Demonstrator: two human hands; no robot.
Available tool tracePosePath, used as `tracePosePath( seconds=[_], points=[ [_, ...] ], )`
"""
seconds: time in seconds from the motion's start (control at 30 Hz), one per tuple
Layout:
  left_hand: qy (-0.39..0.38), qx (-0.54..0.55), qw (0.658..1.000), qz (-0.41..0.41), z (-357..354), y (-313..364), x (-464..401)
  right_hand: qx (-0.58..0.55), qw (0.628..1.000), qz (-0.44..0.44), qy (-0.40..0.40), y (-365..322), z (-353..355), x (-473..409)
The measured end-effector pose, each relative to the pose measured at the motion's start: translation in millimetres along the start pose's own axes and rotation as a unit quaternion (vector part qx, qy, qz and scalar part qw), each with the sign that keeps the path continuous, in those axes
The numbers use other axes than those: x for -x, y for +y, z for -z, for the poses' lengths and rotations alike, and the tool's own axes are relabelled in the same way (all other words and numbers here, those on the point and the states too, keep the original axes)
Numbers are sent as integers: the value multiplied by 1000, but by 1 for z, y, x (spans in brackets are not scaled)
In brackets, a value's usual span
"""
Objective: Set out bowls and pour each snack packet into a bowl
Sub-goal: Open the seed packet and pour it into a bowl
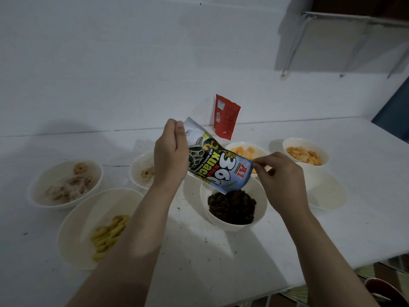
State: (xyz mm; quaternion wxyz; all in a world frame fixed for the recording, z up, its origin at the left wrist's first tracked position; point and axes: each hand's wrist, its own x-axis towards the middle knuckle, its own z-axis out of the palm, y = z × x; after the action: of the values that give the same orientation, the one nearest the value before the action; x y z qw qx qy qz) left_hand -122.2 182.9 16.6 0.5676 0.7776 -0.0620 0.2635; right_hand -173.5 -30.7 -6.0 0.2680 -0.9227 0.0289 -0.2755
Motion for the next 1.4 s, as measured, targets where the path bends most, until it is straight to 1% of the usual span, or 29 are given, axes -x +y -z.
tracePosePath(
  seconds=[0.23,0.37,0.47,0.57,0.63,0.7,0.77,0.83,0.9,0.93,1.0,1.07,1.17,1.23,1.3,1.33,1.4],
  points=[
    [20,-17,999,-38,10,-3,-5,-29,999,18,18,-9,-6,1],
    [51,-25,996,-72,12,-2,-6,-59,998,14,26,-13,-8,1],
    [42,-24,996,-80,12,-1,-5,-54,998,13,15,-12,-7,-1],
    [25,-8,997,-69,10,-2,-4,-47,998,13,28,-11,-5,-3],
    [18,-13,997,-73,6,-3,-2,-43,999,28,0,-13,-5,-4],
    [11,-26,996,-86,3,-4,2,-78,995,39,-53,-19,-8,-3],
    [9,-35,995,-94,0,-5,4,-125,989,18,-81,-24,-13,0],
    [10,-40,994,-97,-2,-8,7,-145,986,-19,-76,-25,-19,3],
    [29,-61,992,-103,-5,-12,11,-147,986,-45,-60,-22,-22,5],
    [36,-70,993,-93,-8,-16,14,-148,986,-55,-51,-20,-22,6],
    [26,-50,998,-27,-16,-22,21,-153,985,-68,-38,-18,-21,8],
    [7,34,997,67,-22,-25,25,-159,983,-81,-31,-15,-21,11],
    [-29,154,968,198,-24,-21,28,-181,977,-111,-25,-10,-22,15],
    [-64,215,941,255,-26,-23,29,-204,971,-125,-22,-7,-20,18],
    [-93,307,904,283,-29,-27,31,-230,964,-135,-18,-4,-19,20],
    [-116,333,892,281,-32,-26,33,-246,959,-140,-17,-3,-19,21],
    [-152,353,885,262,-36,-18,37,-273,950,-150,-19,3,-19,22]
  ],
)
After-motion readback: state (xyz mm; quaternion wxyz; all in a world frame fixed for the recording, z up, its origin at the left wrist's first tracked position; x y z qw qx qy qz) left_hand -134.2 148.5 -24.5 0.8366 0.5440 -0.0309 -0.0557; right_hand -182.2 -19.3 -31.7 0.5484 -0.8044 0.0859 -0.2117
